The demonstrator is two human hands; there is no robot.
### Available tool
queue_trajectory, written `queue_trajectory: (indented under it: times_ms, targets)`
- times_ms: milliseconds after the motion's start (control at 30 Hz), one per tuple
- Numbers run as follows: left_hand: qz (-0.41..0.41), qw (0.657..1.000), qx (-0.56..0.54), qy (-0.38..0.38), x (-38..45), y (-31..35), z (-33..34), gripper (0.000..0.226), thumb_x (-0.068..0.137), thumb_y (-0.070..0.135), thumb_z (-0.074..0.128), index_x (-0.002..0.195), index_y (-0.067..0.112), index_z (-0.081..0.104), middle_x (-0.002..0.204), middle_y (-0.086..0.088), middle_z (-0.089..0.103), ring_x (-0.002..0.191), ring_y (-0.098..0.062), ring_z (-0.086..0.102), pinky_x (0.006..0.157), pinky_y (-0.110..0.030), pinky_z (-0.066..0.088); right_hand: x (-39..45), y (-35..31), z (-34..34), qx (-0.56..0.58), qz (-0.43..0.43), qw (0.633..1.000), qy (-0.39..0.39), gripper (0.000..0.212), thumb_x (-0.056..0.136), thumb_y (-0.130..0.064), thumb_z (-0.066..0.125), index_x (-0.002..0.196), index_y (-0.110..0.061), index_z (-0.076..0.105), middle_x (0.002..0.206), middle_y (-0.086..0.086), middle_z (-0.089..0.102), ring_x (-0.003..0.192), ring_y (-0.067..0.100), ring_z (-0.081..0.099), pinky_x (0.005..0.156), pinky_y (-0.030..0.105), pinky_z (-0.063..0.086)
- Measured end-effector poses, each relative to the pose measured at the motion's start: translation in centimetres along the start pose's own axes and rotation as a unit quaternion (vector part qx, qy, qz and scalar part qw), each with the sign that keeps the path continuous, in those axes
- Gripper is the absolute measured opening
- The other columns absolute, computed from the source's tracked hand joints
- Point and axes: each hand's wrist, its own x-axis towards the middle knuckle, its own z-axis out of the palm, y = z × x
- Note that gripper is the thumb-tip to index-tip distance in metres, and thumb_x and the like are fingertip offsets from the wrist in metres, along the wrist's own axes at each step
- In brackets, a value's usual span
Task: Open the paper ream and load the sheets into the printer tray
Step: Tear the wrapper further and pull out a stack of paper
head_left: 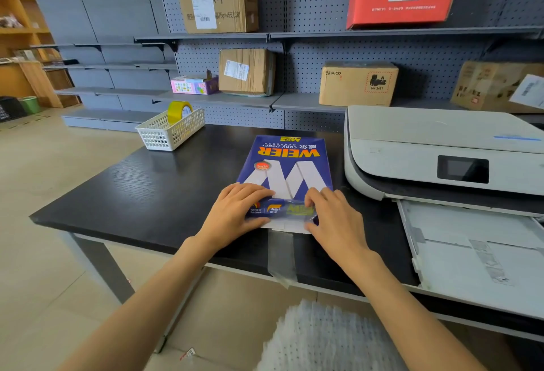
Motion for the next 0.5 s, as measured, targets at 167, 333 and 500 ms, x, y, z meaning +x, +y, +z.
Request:
queue_trajectory:
  times_ms: [167,333,500]
  targets:
    - [-0.002,0.999,0.006,0.04,0.06,0.58,-0.27,0.039,0.089,0.045,0.06,0.126,0.032,0.058,0.126,0.01,0.063,0.118,-0.011,0.056,0.1,-0.028,0.037,0.64,0.17,0.62,-0.045,-0.013,0.998,0.032,0.049,0.074,-0.032,0.078,0.114,-0.023,0.052,0.11,0.002,0.057,0.099,0.023,0.053,0.068,0.03,0.045]
    - [-0.014,0.999,-0.004,0.045,0.09,0.8,-0.59,0.034,0.09,0.042,0.055,0.121,0.032,0.062,0.122,0.012,0.065,0.115,-0.008,0.056,0.097,-0.02,0.033,0.76,0.21,0.59,-0.027,-0.011,0.999,0.033,0.043,0.079,-0.033,0.075,0.115,-0.025,0.052,0.116,0.001,0.054,0.108,0.02,0.051,0.075,0.029,0.048]
    - [-0.025,0.998,-0.014,0.055,0.12,0.97,-0.82,0.03,0.091,0.036,0.05,0.115,0.031,0.067,0.118,0.012,0.067,0.113,-0.008,0.058,0.095,-0.024,0.04,1.08,0.28,0.37,0.005,-0.015,0.999,0.041,0.025,0.089,-0.035,0.062,0.111,-0.023,0.059,0.121,-0.002,0.058,0.116,0.016,0.049,0.079,0.025,0.045]
